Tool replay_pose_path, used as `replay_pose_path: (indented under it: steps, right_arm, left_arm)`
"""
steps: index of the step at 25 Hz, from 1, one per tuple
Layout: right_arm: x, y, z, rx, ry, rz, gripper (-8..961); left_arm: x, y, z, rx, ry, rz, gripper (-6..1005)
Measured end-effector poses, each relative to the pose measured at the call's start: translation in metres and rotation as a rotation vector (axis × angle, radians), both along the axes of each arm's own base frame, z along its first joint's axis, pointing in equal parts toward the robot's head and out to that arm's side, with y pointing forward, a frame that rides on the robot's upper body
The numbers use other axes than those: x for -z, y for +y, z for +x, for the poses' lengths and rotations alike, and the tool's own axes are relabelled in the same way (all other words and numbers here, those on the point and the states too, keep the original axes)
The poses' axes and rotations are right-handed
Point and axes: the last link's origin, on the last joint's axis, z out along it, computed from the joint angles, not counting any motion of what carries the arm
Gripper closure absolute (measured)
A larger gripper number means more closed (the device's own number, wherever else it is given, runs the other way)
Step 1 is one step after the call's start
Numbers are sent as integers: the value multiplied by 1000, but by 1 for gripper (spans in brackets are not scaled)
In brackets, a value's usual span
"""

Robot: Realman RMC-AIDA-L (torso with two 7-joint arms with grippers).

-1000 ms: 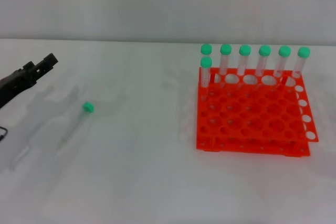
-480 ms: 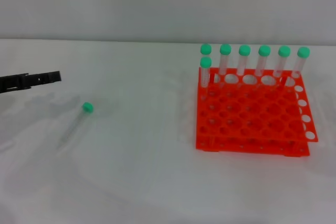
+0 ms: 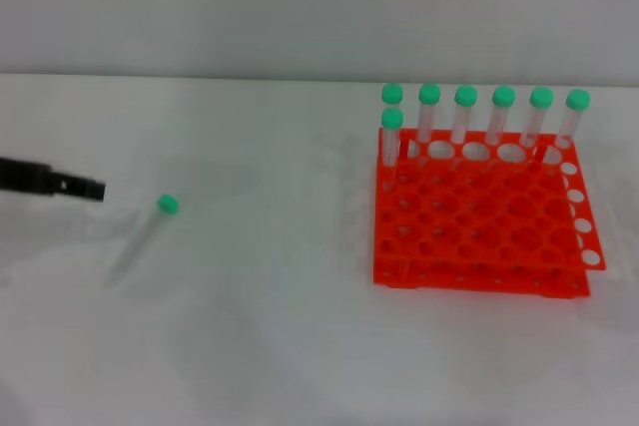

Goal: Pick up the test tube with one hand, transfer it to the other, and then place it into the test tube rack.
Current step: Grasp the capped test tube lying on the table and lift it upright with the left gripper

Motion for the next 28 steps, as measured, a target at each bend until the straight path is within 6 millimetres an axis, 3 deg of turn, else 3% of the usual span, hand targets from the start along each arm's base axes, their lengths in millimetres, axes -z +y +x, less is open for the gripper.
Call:
replay_pose_path:
  steps: [6,18,28]
  right_arm:
    - [3,0,0,4,7,-6,131]
    - [5,0,0,11,9,-14,139]
    - [3,-3,3,18,4,-12,146]
  left_arm:
    - [11,-1,6,-123,119,-93,124]
    - [20,6,15,-128,169,-127,125]
    - [50,20,28,-100,225,-186,126]
